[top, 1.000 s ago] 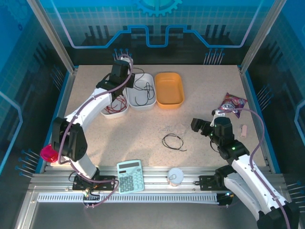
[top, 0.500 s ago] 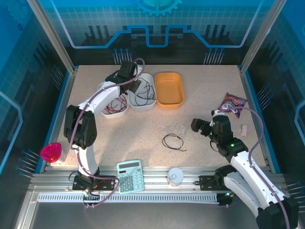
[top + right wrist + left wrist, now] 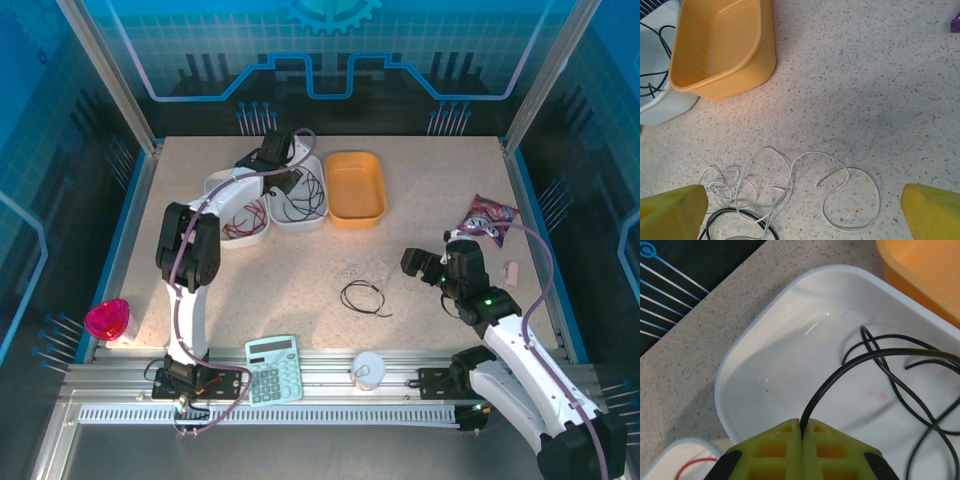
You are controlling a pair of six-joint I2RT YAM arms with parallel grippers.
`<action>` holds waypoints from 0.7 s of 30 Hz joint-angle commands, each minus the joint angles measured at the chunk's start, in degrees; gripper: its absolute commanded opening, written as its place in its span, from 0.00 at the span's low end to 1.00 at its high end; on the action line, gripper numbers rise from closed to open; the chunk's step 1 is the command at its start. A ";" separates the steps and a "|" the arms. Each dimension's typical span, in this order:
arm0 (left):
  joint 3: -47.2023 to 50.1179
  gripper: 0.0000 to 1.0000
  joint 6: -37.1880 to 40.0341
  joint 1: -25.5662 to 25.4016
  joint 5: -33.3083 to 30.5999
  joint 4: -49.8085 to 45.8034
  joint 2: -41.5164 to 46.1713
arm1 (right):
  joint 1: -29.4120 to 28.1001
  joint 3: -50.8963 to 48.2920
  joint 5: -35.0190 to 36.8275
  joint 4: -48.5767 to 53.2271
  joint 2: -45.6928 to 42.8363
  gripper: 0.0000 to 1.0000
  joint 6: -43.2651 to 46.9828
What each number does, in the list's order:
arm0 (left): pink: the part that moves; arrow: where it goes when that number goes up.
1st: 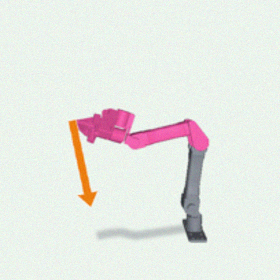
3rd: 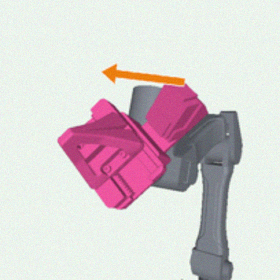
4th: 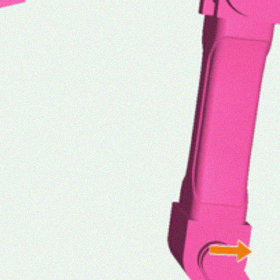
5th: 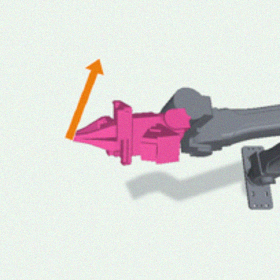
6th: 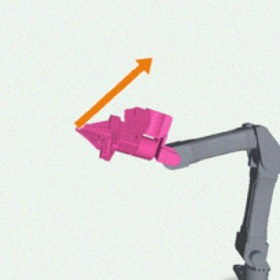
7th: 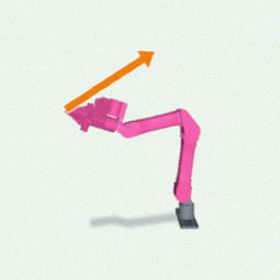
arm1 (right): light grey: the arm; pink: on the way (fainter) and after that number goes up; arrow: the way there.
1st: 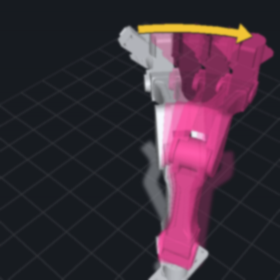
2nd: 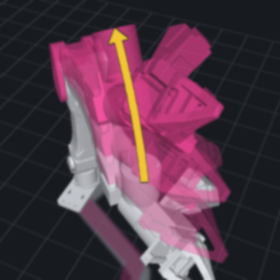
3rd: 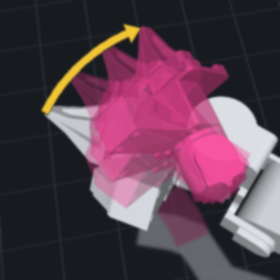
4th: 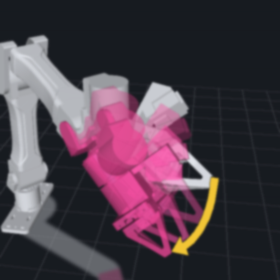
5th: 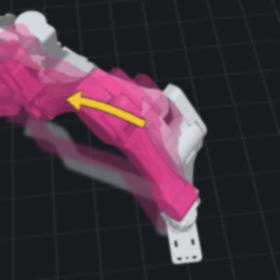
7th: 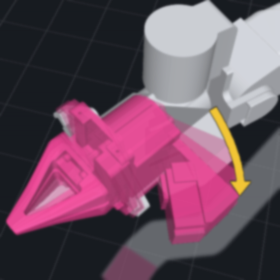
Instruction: Untangle the cables
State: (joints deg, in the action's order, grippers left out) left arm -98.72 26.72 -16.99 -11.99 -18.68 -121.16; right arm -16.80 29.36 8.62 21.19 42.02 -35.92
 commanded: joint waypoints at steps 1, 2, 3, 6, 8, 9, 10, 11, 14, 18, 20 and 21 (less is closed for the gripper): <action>-4.12 0.01 1.92 1.34 2.22 2.96 -2.73 | 0.71 2.25 0.83 1.73 -0.01 1.00 -0.94; -4.98 0.01 2.01 1.43 1.88 3.11 -3.51 | 0.71 2.40 0.89 1.95 -0.01 1.00 -0.86; -5.93 0.01 2.02 1.51 1.32 3.29 -4.42 | 0.71 2.47 1.04 2.16 -0.02 1.00 -0.99; -8.40 0.07 2.15 1.68 1.14 2.86 -6.51 | 0.70 2.71 0.96 2.53 -0.09 1.00 -1.17; -9.42 0.07 2.53 1.72 0.98 2.41 -7.39 | 0.70 2.89 1.10 2.78 -0.20 1.00 -1.30; -9.88 0.08 2.80 1.78 0.70 2.09 -7.74 | 0.70 2.84 1.20 2.93 -0.19 1.00 -1.35; -10.15 0.10 2.94 1.78 0.53 1.91 -7.80 | 0.67 2.97 1.14 3.06 -0.18 1.00 -1.43; -10.31 0.14 3.05 1.77 0.26 1.89 -7.86 | 0.67 3.04 1.23 3.21 -0.26 1.00 -1.43; -10.44 0.43 3.27 1.87 0.13 1.63 -7.43 | 0.69 3.24 1.14 3.42 -0.18 1.00 -1.52; -10.36 0.57 2.95 1.88 -0.18 0.84 -6.15 | 0.67 3.92 1.08 3.81 0.50 1.00 -1.78; -9.79 0.60 2.32 1.88 0.03 0.42 -4.83 | 0.71 4.16 0.79 3.86 1.00 1.00 -1.87; -9.21 0.63 1.99 1.88 0.20 0.46 -3.94 | 0.70 4.25 0.70 3.86 1.30 1.00 -1.87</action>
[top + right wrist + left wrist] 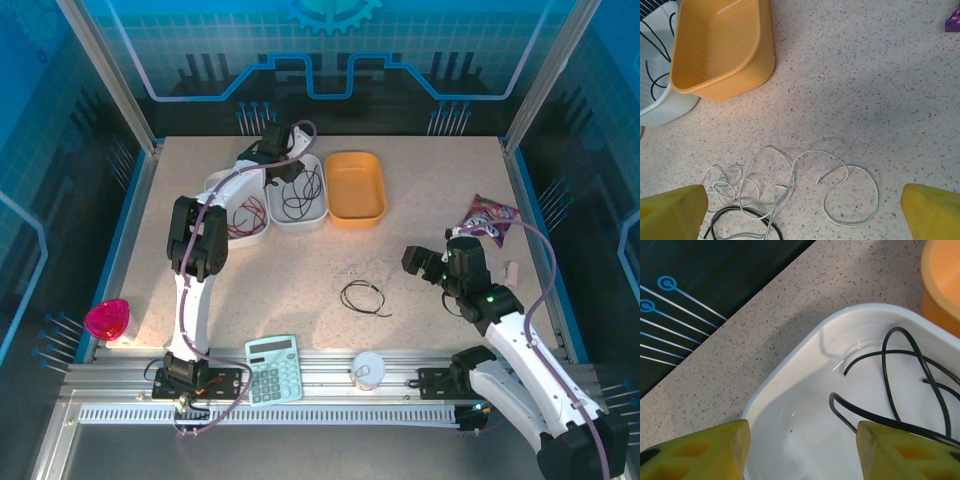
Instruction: Untangle the cables
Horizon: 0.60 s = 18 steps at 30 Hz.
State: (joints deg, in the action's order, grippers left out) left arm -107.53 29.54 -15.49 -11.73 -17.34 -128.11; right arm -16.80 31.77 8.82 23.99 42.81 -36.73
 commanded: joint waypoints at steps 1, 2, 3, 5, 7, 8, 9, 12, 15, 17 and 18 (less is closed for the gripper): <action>0.10 0.67 -1.09 0.37 0.15 -0.76 3.73 | 0.71 1.85 0.43 1.06 0.73 1.00 -1.15; 0.89 0.71 -1.30 0.37 0.34 -0.75 4.69 | 0.71 2.01 0.30 0.98 0.95 1.00 -1.15; 1.61 0.74 -1.30 0.37 0.48 -0.76 5.68 | 0.71 1.98 0.09 0.82 1.20 1.00 -1.15; 3.02 0.81 -1.08 0.37 0.37 -0.75 7.20 | 0.71 2.07 -0.27 0.62 1.57 1.00 -1.15; 4.39 0.83 -0.67 0.37 0.00 -0.76 8.58 | 0.72 2.07 -0.41 0.49 1.67 1.00 -1.22; 5.10 0.84 -0.54 0.37 -0.21 -0.76 9.27 | 0.71 1.99 -0.40 0.53 1.75 1.00 -1.28; 5.71 0.85 -0.43 0.37 -0.39 -0.85 9.83 | 0.71 1.92 -0.47 0.53 1.67 1.00 -1.33; 7.42 0.93 -0.92 0.37 -0.57 -1.17 11.96 | 0.71 1.65 -0.48 0.53 1.62 1.00 -1.52; 9.51 0.99 -2.35 0.37 -0.19 -1.19 14.58 | 0.70 1.46 -0.70 0.57 1.40 1.00 -1.67; 10.96 0.99 -4.07 0.28 0.49 -1.20 16.53 | 0.71 1.37 -0.73 0.71 1.25 1.00 -1.69; 11.84 0.99 -5.07 0.28 1.29 -1.20 17.75 | 0.65 1.28 -0.73 0.72 1.15 1.00 -1.76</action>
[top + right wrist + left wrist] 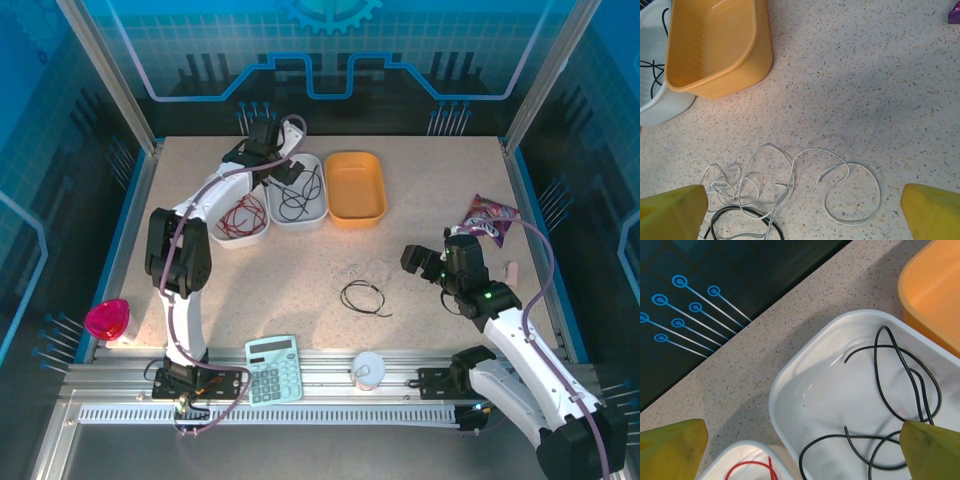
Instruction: Untangle the cables
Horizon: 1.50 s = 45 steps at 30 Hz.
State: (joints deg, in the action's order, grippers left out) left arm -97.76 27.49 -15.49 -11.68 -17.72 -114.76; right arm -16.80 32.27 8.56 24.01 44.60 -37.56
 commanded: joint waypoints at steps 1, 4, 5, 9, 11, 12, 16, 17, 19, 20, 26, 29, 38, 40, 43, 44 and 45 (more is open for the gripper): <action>2.96 0.99 -3.92 0.21 1.99 -0.68 5.43 | 0.69 0.69 -0.45 0.73 -0.74 1.00 -0.96; 6.03 0.99 -7.49 0.10 3.93 0.34 8.69 | 0.71 0.44 -0.50 0.51 -0.76 1.00 -1.19; 6.55 0.99 -8.74 0.10 3.89 0.24 9.45 | 0.67 0.32 -0.52 0.43 -0.83 1.00 -1.20; 4.98 0.99 -13.70 0.10 2.54 -5.34 9.25 | 0.71 0.18 -0.65 0.50 -0.89 1.00 -1.20; 2.96 0.99 -16.83 0.10 1.58 -9.62 8.28 | 0.69 0.00 -0.68 0.51 -1.07 1.00 -1.22; 1.92 0.97 -18.06 0.10 1.78 -11.91 7.63 | 0.66 -0.16 -0.69 0.49 -1.15 1.00 -1.24; -1.79 0.84 -24.35 0.08 2.28 -19.21 4.63 | 0.70 -0.83 -0.48 0.42 -1.51 1.00 -1.46; -1.87 0.84 -26.38 0.10 2.33 -19.51 4.18 | 0.70 -0.97 -0.54 0.29 -1.53 1.00 -1.54; -1.16 0.82 -31.59 0.10 2.65 -18.61 3.81 | 0.71 -1.33 -0.60 -0.11 -1.53 1.00 -1.72; -0.44 0.81 -34.52 0.10 3.44 -17.72 3.62 | 0.70 -1.57 -0.58 -0.33 -1.49 1.00 -1.88; 3.17 0.82 -49.34 0.09 3.21 -14.06 3.41 | 0.71 -2.03 -0.83 -0.63 -1.35 1.00 -2.16; 4.41 0.81 -53.75 0.02 4.22 -11.94 2.72 | 0.76 -2.56 -0.45 -0.90 -1.35 1.00 -2.52; 0.04 0.68 -54.36 -0.33 4.82 -13.76 -3.36 | 0.73 -3.33 -0.39 -1.05 -1.49 1.00 -2.77; -1.17 0.67 -54.20 -0.39 5.07 -14.68 -4.70 | 0.78 -3.69 -0.21 -1.31 -1.60 1.00 -3.20; -2.29 0.62 -54.05 -0.51 5.94 -14.53 -6.08 | 0.78 -4.12 -0.48 -2.01 -1.48 1.00 -3.74; -2.86 0.62 -53.75 -0.64 6.21 -14.61 -6.66 | 0.81 -4.18 -0.62 -2.21 -1.36 1.00 -3.74; -3.53 0.61 -53.42 -0.81 6.14 -14.91 -7.22 | 0.80 -4.15 -0.68 -2.30 -1.20 1.00 -3.75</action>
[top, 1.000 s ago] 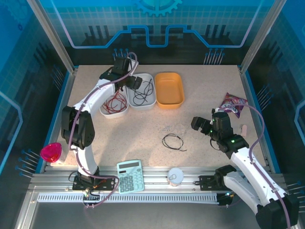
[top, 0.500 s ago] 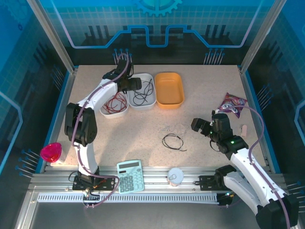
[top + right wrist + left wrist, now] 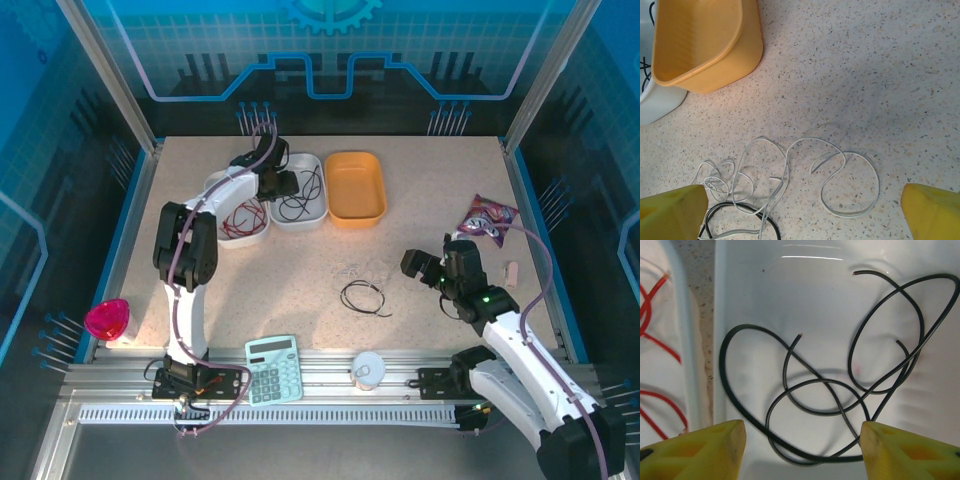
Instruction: Untangle the cables
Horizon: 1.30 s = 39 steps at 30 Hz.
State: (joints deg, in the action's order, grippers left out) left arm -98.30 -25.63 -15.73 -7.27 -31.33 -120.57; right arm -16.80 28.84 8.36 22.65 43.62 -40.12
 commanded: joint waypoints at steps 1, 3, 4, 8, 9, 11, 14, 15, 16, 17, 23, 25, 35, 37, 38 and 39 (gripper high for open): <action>-3.92 0.60 0.01 -0.70 1.64 -1.98 -2.07 | 0.80 -0.62 -0.53 -0.90 -0.07 1.00 -1.19; -5.54 0.59 0.71 -1.04 1.40 -2.92 -3.26 | 0.80 -0.47 -0.60 -0.87 0.12 1.00 -1.14; -6.28 0.59 1.19 -1.22 1.09 -3.36 -3.85 | 0.87 -0.45 -0.55 -0.86 0.15 1.00 -1.19; -8.44 0.51 1.96 -1.59 0.98 -4.12 -5.43 | 0.87 -0.28 -0.61 -0.87 0.15 1.00 -1.19; -8.82 0.47 2.07 -1.59 1.10 -4.14 -5.79 | 0.85 -0.20 -0.60 -0.86 0.15 1.00 -1.19; -10.02 0.35 2.83 -1.82 1.38 -4.50 -6.79 | 0.94 -0.12 -0.57 -0.86 0.29 1.00 -1.11; -13.53 0.23 5.23 -2.15 0.79 -6.25 -8.91 | 0.89 0.18 -0.63 -0.77 0.46 1.00 -1.09; -14.93 0.20 6.14 -2.37 0.36 -7.26 -9.73 | 0.95 0.24 -0.66 -0.74 0.48 1.00 -1.10; -16.56 0.16 7.13 -2.47 -0.33 -8.44 -10.64 | 1.06 0.42 -0.71 -0.68 0.51 1.00 -1.10; -18.11 0.12 8.17 -2.55 -1.03 -9.62 -11.42 | 1.06 0.42 -0.75 -0.68 0.59 1.00 -1.10; -21.06 0.00 14.38 -3.63 -7.16 -12.81 -11.77 | 1.06 0.52 -0.75 -0.68 0.72 1.00 -1.19; -20.56 0.00 17.21 -4.45 -11.09 -12.50 -11.16 | 1.10 0.54 -0.76 -0.79 0.77 1.00 -1.22; -21.92 0.00 23.55 -7.92 -28.13 -14.14 -12.12 | 1.14 0.29 -1.72 -2.35 2.34 1.00 -1.54; -22.26 0.00 24.27 -8.50 -28.89 -14.03 -12.92 | 1.13 0.25 -1.92 -2.43 2.44 1.00 -1.54; -22.29 0.00 24.54 -8.69 -28.79 -13.81 -13.22 | 1.15 0.16 -1.88 -2.44 2.35 1.00 -1.54; -22.20 0.00 24.65 -8.91 -28.01 -13.59 -13.52 | 1.14 0.09 -1.97 -2.41 2.32 1.00 -1.52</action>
State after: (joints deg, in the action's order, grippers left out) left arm -118.45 -3.22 -24.23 -32.08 -43.68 -132.44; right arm -16.47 28.82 6.94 21.34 45.98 -40.77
